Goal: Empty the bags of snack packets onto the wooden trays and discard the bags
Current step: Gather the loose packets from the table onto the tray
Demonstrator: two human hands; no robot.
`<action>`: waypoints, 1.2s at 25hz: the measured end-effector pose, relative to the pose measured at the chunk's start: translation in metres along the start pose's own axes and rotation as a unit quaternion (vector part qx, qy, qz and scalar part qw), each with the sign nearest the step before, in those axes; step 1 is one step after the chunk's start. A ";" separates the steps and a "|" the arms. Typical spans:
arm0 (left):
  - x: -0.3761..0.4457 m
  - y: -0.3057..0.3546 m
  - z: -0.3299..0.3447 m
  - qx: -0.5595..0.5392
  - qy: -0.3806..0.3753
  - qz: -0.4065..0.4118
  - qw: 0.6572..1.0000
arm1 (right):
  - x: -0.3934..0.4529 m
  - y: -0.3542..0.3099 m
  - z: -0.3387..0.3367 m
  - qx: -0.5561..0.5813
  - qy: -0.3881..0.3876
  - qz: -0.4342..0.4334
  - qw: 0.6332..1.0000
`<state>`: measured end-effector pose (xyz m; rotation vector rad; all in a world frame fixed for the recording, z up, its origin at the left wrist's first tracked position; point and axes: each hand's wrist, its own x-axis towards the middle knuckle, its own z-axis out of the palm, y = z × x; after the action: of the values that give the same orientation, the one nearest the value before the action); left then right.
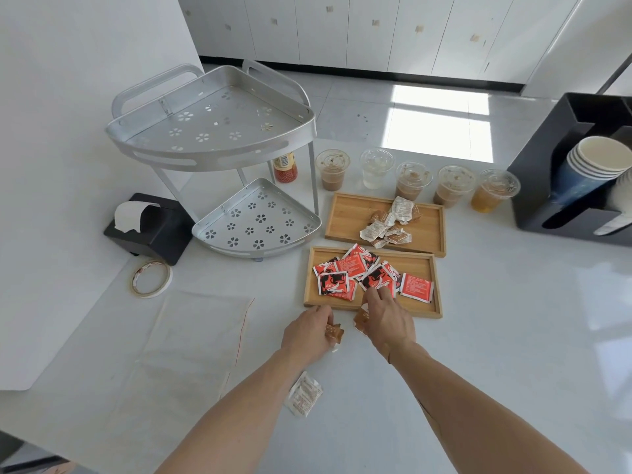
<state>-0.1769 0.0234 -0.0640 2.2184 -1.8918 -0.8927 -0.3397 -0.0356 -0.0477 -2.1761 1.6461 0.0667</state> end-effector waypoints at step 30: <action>-0.104 -0.036 0.005 -0.019 -0.061 -0.112 0.992 | -0.101 0.038 0.018 0.082 -0.180 0.065 0.978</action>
<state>-0.1538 0.1291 -0.0452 2.4416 -1.6783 -1.1117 -0.4021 0.0543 -0.0467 -1.8079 1.5227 0.3300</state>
